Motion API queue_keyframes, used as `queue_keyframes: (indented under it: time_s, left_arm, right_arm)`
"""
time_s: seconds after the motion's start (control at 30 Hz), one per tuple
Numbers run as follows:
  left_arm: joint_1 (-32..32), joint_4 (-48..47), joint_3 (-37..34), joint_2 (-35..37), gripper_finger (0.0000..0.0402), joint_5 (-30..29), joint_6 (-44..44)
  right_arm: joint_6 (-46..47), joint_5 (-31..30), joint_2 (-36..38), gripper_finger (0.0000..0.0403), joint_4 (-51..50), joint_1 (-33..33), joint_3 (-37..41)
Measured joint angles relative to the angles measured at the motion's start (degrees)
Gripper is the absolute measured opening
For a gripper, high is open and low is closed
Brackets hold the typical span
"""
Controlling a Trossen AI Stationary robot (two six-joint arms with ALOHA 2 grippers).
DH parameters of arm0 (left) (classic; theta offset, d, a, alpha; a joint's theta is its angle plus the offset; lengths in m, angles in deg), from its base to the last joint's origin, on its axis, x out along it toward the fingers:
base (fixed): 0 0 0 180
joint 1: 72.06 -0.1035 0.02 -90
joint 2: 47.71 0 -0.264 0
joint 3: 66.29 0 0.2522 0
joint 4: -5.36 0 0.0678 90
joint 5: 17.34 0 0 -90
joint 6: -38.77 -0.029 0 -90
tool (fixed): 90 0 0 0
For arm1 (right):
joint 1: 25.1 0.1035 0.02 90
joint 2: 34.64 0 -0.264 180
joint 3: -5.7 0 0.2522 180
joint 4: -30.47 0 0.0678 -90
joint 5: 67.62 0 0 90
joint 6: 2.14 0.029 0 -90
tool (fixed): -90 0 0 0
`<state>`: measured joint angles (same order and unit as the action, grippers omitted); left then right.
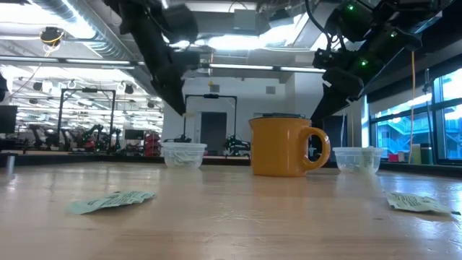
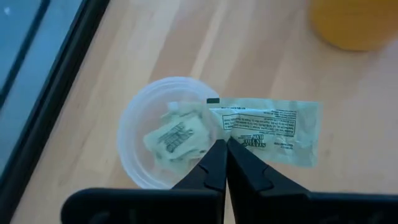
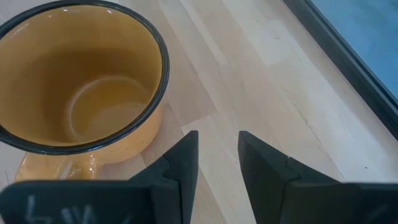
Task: Pick and place Stevia / Truvia into bins
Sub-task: Put the white stevia packet into the left transparent container
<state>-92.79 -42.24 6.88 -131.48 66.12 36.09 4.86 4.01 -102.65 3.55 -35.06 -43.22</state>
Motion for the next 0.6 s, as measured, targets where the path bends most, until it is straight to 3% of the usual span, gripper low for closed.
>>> queue_keyframes:
  time_s: [0.27, 0.6]
  left_arm:
    - [-6.1, 1.1, 0.0, -6.3, 0.0003, 0.3, -1.1]
    - [-9.1, 3.3, 0.0, -12.8, 0.0003, -1.0, -1.1]
  right_arm:
    - [-0.2, 0.0, 0.0, 0.0117, 0.0, 0.0, 0.0]
    - [-0.2, 0.0, 0.0, 0.0117, 0.0, 0.0, 0.0]
